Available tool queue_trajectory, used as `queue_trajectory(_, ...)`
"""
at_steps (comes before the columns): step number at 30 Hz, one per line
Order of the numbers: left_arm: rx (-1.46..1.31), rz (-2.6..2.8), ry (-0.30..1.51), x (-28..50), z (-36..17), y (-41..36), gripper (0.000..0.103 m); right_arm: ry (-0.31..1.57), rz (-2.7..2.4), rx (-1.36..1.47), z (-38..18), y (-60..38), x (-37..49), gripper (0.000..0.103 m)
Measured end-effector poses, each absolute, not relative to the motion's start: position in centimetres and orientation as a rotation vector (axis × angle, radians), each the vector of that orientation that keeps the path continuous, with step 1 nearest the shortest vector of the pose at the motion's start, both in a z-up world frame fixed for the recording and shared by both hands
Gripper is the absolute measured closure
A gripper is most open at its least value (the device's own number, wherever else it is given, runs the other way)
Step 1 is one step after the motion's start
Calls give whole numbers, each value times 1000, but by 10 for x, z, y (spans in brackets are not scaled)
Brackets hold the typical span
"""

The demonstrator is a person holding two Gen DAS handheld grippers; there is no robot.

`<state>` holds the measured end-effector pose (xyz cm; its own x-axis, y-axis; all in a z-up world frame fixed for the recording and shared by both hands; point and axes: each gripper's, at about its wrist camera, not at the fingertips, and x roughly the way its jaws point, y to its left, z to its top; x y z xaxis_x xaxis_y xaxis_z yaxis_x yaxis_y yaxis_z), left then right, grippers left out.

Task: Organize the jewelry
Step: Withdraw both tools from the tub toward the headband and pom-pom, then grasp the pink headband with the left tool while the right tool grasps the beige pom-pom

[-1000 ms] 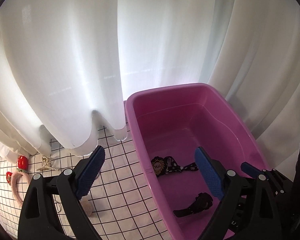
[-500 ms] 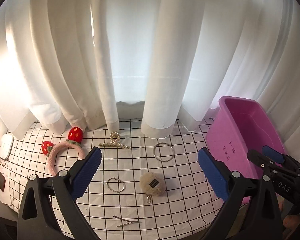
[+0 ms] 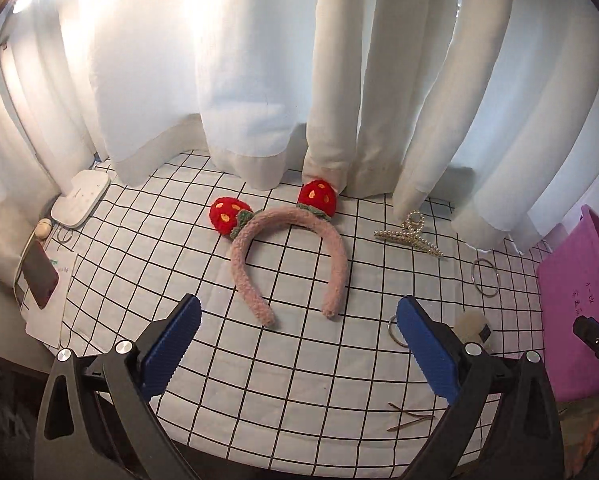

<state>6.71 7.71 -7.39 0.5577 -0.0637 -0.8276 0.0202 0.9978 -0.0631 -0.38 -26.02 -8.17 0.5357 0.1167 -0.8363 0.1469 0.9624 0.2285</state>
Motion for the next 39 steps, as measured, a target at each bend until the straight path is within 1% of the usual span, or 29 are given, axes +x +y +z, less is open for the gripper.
queue_trajectory(5,-54,-25,1028,81,-113,92,7,1072,-26,304,-119,-248,6,30)
queue_trajectory(12,-25,-19,1084,110,-165,86,7,1118,-43,290,-156,-231,22,30)
queue_trajectory(19,-77,73,1105,145,-197,118,7,1139,-84,286,-179,-227,37,30)
queue_trajectory(27,-43,78,1126,160,-224,130,7,1158,-107,268,-199,-220,47,30)
queue_trajectory(39,3,19,1139,175,-242,123,6,1193,-128,201,-222,-212,62,30)
